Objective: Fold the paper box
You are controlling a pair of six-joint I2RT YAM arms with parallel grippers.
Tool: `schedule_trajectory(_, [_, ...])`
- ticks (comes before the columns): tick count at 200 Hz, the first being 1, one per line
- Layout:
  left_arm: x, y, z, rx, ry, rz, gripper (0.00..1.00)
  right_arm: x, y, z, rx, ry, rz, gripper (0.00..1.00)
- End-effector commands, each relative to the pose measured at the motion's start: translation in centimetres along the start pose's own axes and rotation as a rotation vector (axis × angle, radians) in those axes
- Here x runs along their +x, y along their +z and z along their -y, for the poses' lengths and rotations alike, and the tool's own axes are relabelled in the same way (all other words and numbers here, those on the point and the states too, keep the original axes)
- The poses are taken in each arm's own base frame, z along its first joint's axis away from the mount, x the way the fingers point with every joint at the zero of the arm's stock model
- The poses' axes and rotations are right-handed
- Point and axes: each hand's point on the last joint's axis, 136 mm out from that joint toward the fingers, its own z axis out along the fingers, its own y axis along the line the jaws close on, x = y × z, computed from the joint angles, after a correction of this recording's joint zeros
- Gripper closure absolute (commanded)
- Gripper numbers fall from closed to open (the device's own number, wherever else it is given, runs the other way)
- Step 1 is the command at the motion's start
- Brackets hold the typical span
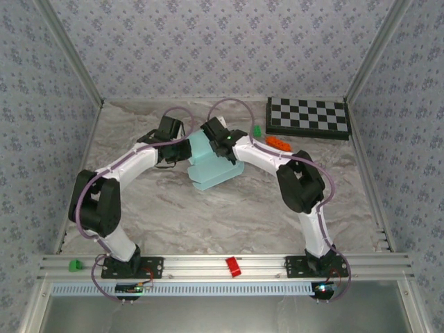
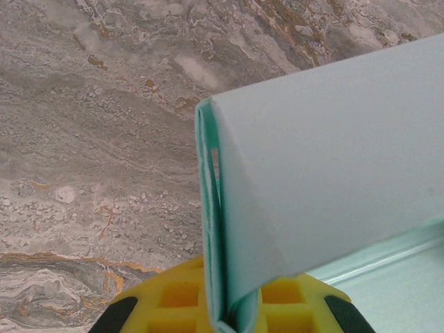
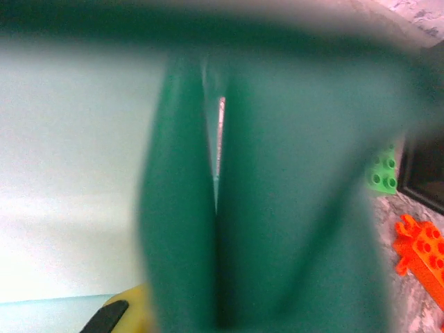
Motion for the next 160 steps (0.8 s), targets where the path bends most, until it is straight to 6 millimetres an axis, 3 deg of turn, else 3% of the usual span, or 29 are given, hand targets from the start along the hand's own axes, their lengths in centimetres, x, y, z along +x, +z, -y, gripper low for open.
schedule_trajectory(1, [-0.6, -0.8, -0.1, -0.026, -0.001, 0.005, 1.00, 2.9, 1.5, 4.8, 0.260, -0.035, -0.105, 0.95])
schedule_trajectory(96, [-0.4, -0.6, -0.5, -0.044, -0.023, 0.001, 1.00, 3.9, 2.3, 4.9, 0.249, -0.010, -0.156, 1.00])
schedule_trajectory(127, [-0.4, -0.5, -0.2, -0.029, -0.027, -0.001, 1.00, 3.5, 1.9, 2.5, 0.093, -0.006, -0.138, 1.00])
schedule_trajectory(160, [-0.3, -0.3, -0.2, -0.026, -0.037, -0.005, 1.00, 1.6, 0.6, -0.1, -0.066, 0.022, -0.052, 0.96])
